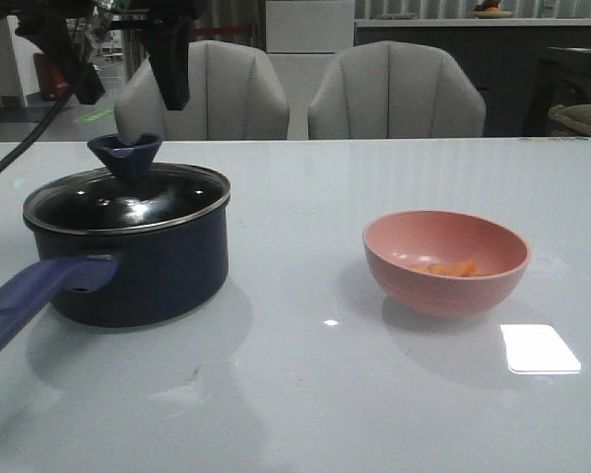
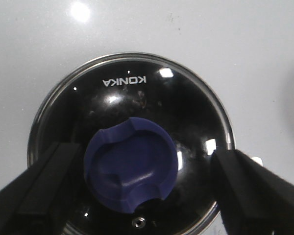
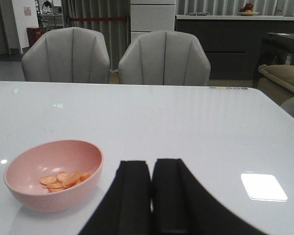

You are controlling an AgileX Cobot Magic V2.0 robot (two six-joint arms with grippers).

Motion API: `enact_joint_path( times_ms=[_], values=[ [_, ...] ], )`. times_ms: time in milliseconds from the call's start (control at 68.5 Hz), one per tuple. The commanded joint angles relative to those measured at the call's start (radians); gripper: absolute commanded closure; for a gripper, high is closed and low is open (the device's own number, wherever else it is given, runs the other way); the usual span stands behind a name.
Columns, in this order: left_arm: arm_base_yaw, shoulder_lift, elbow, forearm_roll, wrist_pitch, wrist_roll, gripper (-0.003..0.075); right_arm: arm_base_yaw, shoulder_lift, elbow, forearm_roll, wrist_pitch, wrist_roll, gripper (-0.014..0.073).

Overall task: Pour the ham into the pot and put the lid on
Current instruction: 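Lower the left gripper onto the purple lid knob and grasp it, then lift the glass lid off the saucepan with the left gripper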

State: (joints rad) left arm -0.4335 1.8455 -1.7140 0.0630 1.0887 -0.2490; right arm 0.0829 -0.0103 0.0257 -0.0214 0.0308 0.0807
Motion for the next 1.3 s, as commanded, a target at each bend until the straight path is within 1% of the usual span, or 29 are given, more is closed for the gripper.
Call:
enact_joint_path(
  times_ms=[0, 204, 584, 671, 817, 905, 1109, 1284],
  values=[
    [-0.007, -0.009, -0.067, 0.014, 0.022, -0.035, 0.0146, -0.005, -0.021, -0.004, -0.012, -0.079, -0.005, 0.0435],
    [-0.007, 0.04, -0.083, 0.024, 0.066, -0.08, 0.0146, -0.005, -0.021, -0.004, -0.012, -0.079, -0.005, 0.0435],
    [-0.007, 0.076, -0.083, 0.023, 0.067, -0.087, 0.0151, -0.005, -0.021, -0.004, -0.012, -0.079, -0.005, 0.0435],
    [-0.007, 0.087, -0.083, 0.023, 0.071, -0.087, 0.0176, -0.005, -0.021, -0.004, -0.012, -0.079, -0.005, 0.0435],
    [-0.007, 0.097, -0.083, 0.021, 0.065, -0.087, 0.0269, -0.005, -0.021, -0.004, -0.012, -0.079, -0.005, 0.0435],
    [-0.007, 0.097, -0.083, 0.021, 0.061, -0.087, 0.0304, -0.005, -0.021, -0.004, -0.012, -0.079, -0.005, 0.0435],
    [-0.007, 0.097, -0.083, 0.016, 0.081, -0.087, 0.0307, -0.005, -0.021, -0.004, -0.012, -0.079, -0.005, 0.0435],
    [-0.007, 0.065, -0.083, 0.016, 0.092, -0.046, 0.0316, -0.005, -0.021, -0.004, -0.012, -0.079, -0.005, 0.0435]
  ],
)
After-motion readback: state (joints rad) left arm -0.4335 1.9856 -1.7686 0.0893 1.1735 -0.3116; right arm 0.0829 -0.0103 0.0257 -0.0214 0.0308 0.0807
